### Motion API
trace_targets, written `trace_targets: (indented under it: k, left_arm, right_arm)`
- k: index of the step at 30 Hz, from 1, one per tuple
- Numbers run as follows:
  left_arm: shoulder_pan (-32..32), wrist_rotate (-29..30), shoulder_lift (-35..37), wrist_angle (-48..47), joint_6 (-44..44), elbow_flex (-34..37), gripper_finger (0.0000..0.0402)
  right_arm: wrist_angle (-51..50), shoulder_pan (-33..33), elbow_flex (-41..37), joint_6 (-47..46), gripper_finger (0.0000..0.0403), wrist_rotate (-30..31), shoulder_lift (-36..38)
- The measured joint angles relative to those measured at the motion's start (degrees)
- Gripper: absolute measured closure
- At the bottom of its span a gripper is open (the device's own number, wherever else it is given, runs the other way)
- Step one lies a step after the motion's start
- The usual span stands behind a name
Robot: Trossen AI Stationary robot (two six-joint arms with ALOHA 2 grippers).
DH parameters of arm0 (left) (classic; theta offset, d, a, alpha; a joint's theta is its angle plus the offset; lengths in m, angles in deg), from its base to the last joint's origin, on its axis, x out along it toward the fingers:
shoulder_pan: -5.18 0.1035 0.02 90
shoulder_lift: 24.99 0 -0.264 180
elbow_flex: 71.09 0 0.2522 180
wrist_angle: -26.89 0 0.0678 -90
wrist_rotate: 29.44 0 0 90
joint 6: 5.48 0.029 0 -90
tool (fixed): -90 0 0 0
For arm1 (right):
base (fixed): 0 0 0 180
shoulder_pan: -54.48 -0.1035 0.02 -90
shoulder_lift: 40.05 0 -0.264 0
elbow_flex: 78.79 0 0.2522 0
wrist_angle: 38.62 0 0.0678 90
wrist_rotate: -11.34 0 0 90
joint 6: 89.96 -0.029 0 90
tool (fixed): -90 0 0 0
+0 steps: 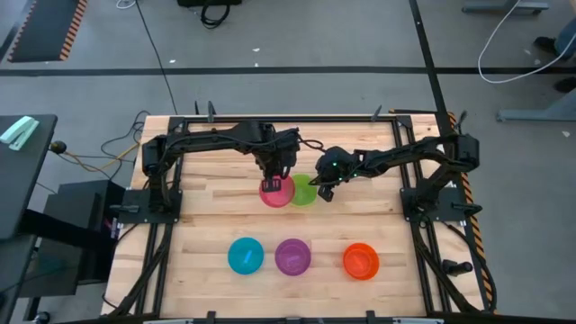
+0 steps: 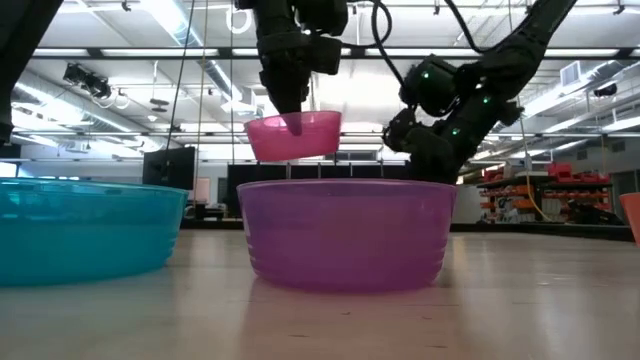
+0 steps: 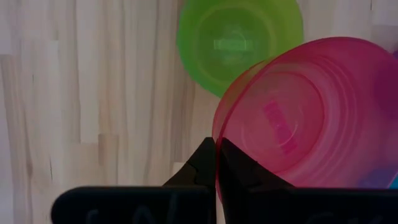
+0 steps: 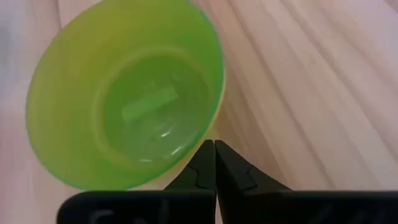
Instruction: Nest bowls inside each other
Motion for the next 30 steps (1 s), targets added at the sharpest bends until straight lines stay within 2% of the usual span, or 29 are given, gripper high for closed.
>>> trace_targets:
  k: [9, 19, 23, 26, 30]
  left_arm:
    - [0.0, 0.1, 0.0, 0.5, 0.1, 0.0, 0.0394]
    - [0.4, -0.1, -0.4, 3.6, 0.3, 0.9, 0.0394]
    - [0.3, -0.6, -0.4, 4.3, 0.4, 0.9, 0.0394]
    - [0.2, -3.8, -0.9, 6.2, 1.3, 0.9, 0.0394]
    - [0.1, -4.8, -2.1, 7.3, 1.6, 0.9, 0.0394]
  right_arm:
    - [6.4, -0.8, 0.2, -1.0, 0.0402, -2.1, -2.7]
    - [6.5, -3.2, 3.4, 1.3, 0.0402, -2.6, -2.7]
    - [1.8, -3.4, 3.7, 2.5, 0.0402, -2.5, -2.3]
    - [-2.5, -3.4, 3.7, 3.3, 0.0403, 0.2, -1.0]
    - [-5.7, -3.7, 3.7, 3.3, 0.0403, 1.2, 1.1]
